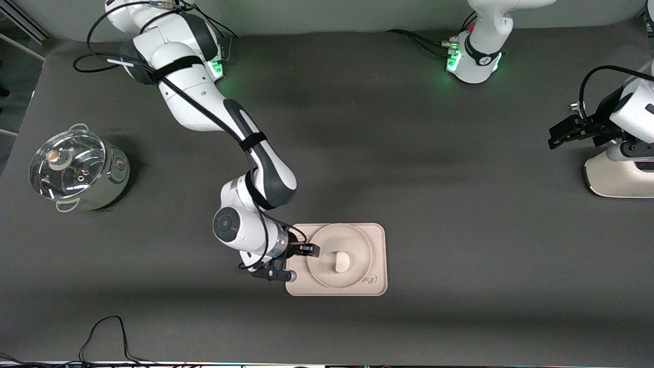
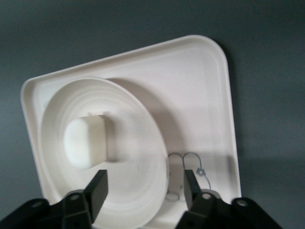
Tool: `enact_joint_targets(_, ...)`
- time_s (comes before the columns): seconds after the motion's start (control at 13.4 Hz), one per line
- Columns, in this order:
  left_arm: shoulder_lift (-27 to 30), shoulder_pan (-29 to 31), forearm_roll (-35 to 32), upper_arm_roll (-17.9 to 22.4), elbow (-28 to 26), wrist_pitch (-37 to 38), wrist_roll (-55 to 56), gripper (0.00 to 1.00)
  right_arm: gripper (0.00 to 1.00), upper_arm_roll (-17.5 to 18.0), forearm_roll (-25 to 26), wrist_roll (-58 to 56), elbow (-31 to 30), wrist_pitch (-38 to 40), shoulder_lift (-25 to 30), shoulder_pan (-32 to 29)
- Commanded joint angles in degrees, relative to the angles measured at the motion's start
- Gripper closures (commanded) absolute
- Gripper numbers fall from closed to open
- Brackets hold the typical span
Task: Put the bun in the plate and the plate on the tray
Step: 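Open the right gripper and withdraw it from the plate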
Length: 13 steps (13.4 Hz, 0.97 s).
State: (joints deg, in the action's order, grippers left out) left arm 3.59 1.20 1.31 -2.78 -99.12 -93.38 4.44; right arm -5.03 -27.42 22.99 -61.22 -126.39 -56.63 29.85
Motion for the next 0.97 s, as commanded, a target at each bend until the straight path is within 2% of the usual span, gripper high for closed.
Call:
enact_joint_targets(0.0,-0.3,-0.2,0.1,-0.1,0.6,0.8,1.0,0.00,0.00,-2.8,0.9,2.0,-1.7,8.6,8.2,-0.1)
enact_joint_targets(0.15,-0.1,-0.3,0.1,-0.2,0.7,0.7,1.0,0.00,0.00,-3.1,4.8,2.0,-4.5,16.0,16.0,-1.9)
enact_joint_targets(0.37,-0.2,-0.5,0.4,-0.2,1.3,-1.3,1.1,0.00,0.00,-2.8,14.3,-0.3,-16.4,22.6,33.3,-5.8)
enact_joint_targets(0.52,-0.3,-0.5,0.0,-0.2,1.3,-2.8,1.2,0.00,0.00,-2.6,15.9,-7.3,-22.5,27.3,43.1,-10.0)
enact_joint_targets(0.6,-0.7,-0.1,0.4,-0.2,1.2,-4.2,1.1,0.00,0.00,-2.6,16.9,-10.7,-23.5,30.8,46.5,-12.6)
enact_joint_targets(0.75,-2.0,-0.1,0.6,-0.1,1.2,-4.9,1.1,0.00,0.00,-2.6,22.8,-19.2,-23.9,34.6,50.4,-16.4)
enact_joint_targets(0.9,-2.7,-0.7,-0.2,-0.2,1.0,-4.8,1.2,0.00,0.00,-2.9,24.5,-25.5,-26.0,35.2,52.9,-20.4)
